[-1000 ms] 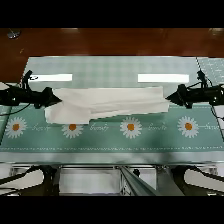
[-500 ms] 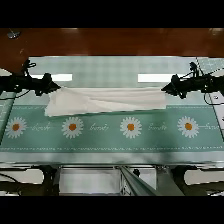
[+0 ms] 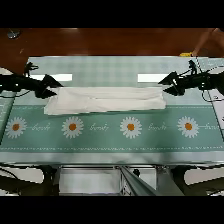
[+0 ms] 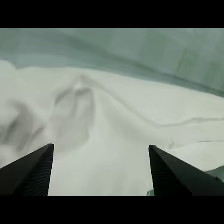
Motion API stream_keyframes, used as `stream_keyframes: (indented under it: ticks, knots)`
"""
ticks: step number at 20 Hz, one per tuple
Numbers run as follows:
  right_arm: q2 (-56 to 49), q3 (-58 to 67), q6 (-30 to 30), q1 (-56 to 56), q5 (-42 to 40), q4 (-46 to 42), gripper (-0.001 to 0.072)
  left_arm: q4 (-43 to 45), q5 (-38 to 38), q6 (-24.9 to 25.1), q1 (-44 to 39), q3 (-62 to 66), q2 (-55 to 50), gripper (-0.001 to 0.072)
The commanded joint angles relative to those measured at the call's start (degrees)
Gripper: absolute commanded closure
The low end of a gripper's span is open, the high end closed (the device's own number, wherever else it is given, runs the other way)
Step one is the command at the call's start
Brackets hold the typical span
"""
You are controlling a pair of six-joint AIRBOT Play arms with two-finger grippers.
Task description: Fold the shirts.
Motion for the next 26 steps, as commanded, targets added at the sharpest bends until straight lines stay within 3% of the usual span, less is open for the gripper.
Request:
stream_keyframes:
  ticks: [1,4,7,11,16,17,18,19,20,21,26]
  knots:
    - [0.44,2.93,-0.31,-6.01,9.64,-2.71,0.0094,5.40,-7.30,-0.07,7.10,1.84,4.22,0.0009]
    - [0.87,1.77,2.54,-8.59,10.60,-13.16,0.0095,7.76,-2.73,1.36,13.14,-5.33,13.92,0.0009]
    - [0.26,-2.32,3.13,-7.04,4.31,-11.10,0.0095,4.44,4.15,5.07,11.91,-19.87,26.36,0.0009]
    - [-4.09,-2.10,2.23,-2.08,3.54,-7.30,0.0095,0.28,4.79,7.74,1.92,-32.44,36.44,0.0009]
    - [-7.72,-0.04,2.49,4.07,3.58,-6.95,0.0095,-3.17,9.64,7.30,-14.23,-32.85,35.63,0.0009]
    - [-7.80,0.33,2.38,4.72,3.82,-6.80,0.0148,-4.20,11.56,7.30,-16.90,-32.72,35.04,0.0009]
    - [-7.72,1.27,2.16,5.03,5.22,-6.82,0.0381,-5.31,12.46,7.30,-18.99,-32.39,34.32,0.0014]
    - [-7.15,2.67,0.94,5.01,7.63,-6.82,0.0664,-6.32,12.68,7.32,-20.98,-31.65,33.40,0.0171]
    - [-5.97,3.96,0.09,4.79,9.49,-7.17,0.0682,-6.40,12.68,7.52,-22.80,-30.45,32.28,0.0599]
    - [-3.76,4.66,0.07,4.39,10.43,-8.33,0.0682,-6.60,12.81,8.48,-24.46,-29.11,31.34,0.0684]
    - [15.85,-1.38,0.00,4.17,11.21,-16.74,0.0682,-6.73,18.97,8.61,-36.06,-18.64,24.06,0.0686]
